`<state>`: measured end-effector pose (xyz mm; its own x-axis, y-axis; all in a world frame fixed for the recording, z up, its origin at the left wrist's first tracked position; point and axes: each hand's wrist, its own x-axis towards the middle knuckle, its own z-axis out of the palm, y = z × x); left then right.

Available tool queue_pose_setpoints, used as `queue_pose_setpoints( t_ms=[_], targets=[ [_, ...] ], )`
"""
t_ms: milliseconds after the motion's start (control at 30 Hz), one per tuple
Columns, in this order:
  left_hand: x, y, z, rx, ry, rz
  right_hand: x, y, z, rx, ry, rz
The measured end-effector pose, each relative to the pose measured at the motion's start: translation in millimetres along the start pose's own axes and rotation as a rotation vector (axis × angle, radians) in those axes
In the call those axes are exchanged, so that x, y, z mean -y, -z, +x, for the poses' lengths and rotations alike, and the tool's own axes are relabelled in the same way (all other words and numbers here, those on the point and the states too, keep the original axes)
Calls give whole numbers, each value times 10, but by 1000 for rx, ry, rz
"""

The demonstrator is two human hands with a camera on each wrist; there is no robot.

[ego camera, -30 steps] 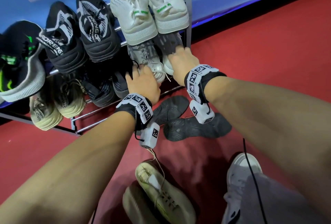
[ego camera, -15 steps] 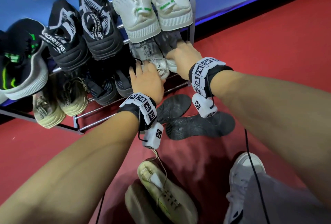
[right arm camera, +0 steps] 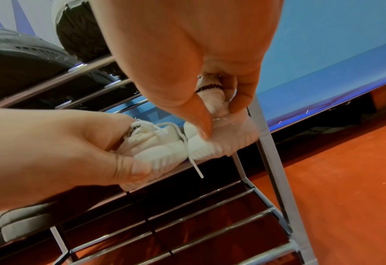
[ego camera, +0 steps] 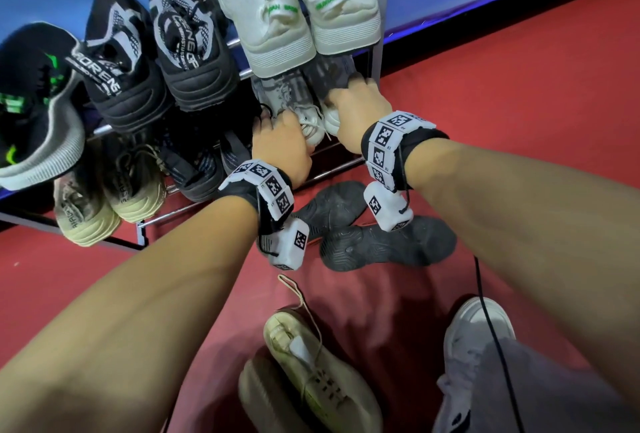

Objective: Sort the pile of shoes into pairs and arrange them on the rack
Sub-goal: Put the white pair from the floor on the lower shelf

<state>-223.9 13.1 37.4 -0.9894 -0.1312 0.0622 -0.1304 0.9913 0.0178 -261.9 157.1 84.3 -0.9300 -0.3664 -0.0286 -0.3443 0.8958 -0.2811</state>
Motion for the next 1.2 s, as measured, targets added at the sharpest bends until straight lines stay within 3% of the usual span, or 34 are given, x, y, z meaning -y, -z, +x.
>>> queue_pose_setpoints(
  t_ms=[367,600,767,1000,1200],
  targets=[
    [25,-53,16,-36,-17,31,-29,-73,-12,-15,25,-6],
    [-58,-81,-1,33,48,66,-55,-151,-54,-39,34,-31],
    [-84,-39,-47,70,109,-32,-111,-176,-94,-52,40,-15],
    [-127,-142,-290,-156,66,73,-96,-318,-166,-191,65,-27],
    [-54,-190,-293,-127,12,12,-151,-359,-151,-179,75,13]
  ],
)
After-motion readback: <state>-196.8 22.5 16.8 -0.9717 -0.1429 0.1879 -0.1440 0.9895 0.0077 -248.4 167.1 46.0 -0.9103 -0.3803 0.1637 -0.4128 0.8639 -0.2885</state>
